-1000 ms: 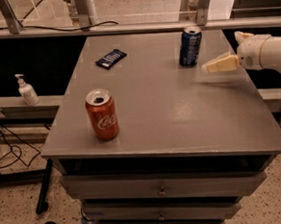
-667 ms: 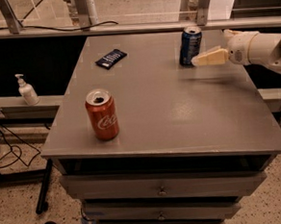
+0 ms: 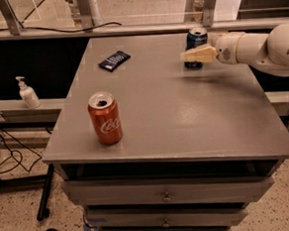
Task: Move pepsi can near coke can
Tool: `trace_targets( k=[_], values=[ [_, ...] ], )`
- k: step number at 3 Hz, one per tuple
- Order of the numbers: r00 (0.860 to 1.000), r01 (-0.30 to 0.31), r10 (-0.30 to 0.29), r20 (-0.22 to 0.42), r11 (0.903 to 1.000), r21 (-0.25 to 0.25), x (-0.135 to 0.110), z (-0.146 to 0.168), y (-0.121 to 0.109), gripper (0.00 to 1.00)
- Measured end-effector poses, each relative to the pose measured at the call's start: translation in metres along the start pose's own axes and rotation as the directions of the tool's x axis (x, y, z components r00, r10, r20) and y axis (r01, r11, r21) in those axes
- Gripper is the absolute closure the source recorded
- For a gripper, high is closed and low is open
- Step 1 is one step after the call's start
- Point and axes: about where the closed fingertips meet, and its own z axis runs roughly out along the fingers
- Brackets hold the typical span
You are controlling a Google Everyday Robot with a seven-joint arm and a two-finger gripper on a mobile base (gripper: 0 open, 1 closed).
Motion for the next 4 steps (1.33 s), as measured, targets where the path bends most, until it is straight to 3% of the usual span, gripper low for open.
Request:
trace_targets(
  k=[2,3,4],
  values=[
    [0.999,-0.03,0.03,0.023,0.999,-0.033,-0.003,0.005,0.012,0.62],
    [0.999,-0.014,0.016,0.047,0.9991,-0.04,-0.015,-0.006,0.018,0.87],
    [0.997,0.001,0.004,0.082,0.9982,-0.059,-0.036,-0.031,0.032,1.0]
  ],
)
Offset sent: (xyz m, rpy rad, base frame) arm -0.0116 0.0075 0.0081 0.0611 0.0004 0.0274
